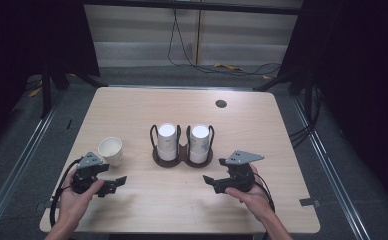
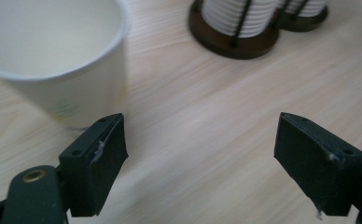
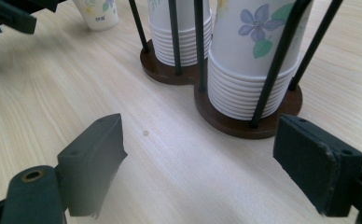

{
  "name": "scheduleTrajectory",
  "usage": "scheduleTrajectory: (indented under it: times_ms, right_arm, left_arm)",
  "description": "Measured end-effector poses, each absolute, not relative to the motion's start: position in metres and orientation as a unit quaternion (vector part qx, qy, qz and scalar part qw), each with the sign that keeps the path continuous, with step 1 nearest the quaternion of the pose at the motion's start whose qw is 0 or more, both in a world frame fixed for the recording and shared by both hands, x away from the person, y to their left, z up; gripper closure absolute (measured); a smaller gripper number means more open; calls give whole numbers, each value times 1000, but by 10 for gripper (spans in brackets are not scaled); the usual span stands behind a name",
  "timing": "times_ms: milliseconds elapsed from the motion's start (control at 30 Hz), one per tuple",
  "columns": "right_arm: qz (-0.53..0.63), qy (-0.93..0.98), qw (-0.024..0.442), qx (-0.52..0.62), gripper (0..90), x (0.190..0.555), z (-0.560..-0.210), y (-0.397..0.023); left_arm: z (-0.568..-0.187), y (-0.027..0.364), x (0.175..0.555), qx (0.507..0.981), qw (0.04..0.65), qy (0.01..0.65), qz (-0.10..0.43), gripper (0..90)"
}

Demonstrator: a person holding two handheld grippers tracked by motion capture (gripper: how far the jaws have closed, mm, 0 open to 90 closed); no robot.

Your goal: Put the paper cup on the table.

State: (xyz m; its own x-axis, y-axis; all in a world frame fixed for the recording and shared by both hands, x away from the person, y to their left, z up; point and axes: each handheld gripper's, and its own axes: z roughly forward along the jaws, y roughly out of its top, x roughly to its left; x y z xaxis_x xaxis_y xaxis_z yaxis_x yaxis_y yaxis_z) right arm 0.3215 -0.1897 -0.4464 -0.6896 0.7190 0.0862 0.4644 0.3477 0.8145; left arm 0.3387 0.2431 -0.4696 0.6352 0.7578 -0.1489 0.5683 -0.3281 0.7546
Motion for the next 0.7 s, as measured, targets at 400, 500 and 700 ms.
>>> scheduleTrajectory:
  times_ms: [400,500,700]
  right_arm:
    - [430,783,177,413,165,299,-452,-204]
    - [434,769,180,433,168,297,-457,-206]
    - [411,773,185,446,168,294,-468,-202]
  left_arm:
    - [-486,203,318,811,447,365,95,169]
    - [-489,201,317,810,447,368,93,169]
    - [-498,194,313,812,447,368,80,169]
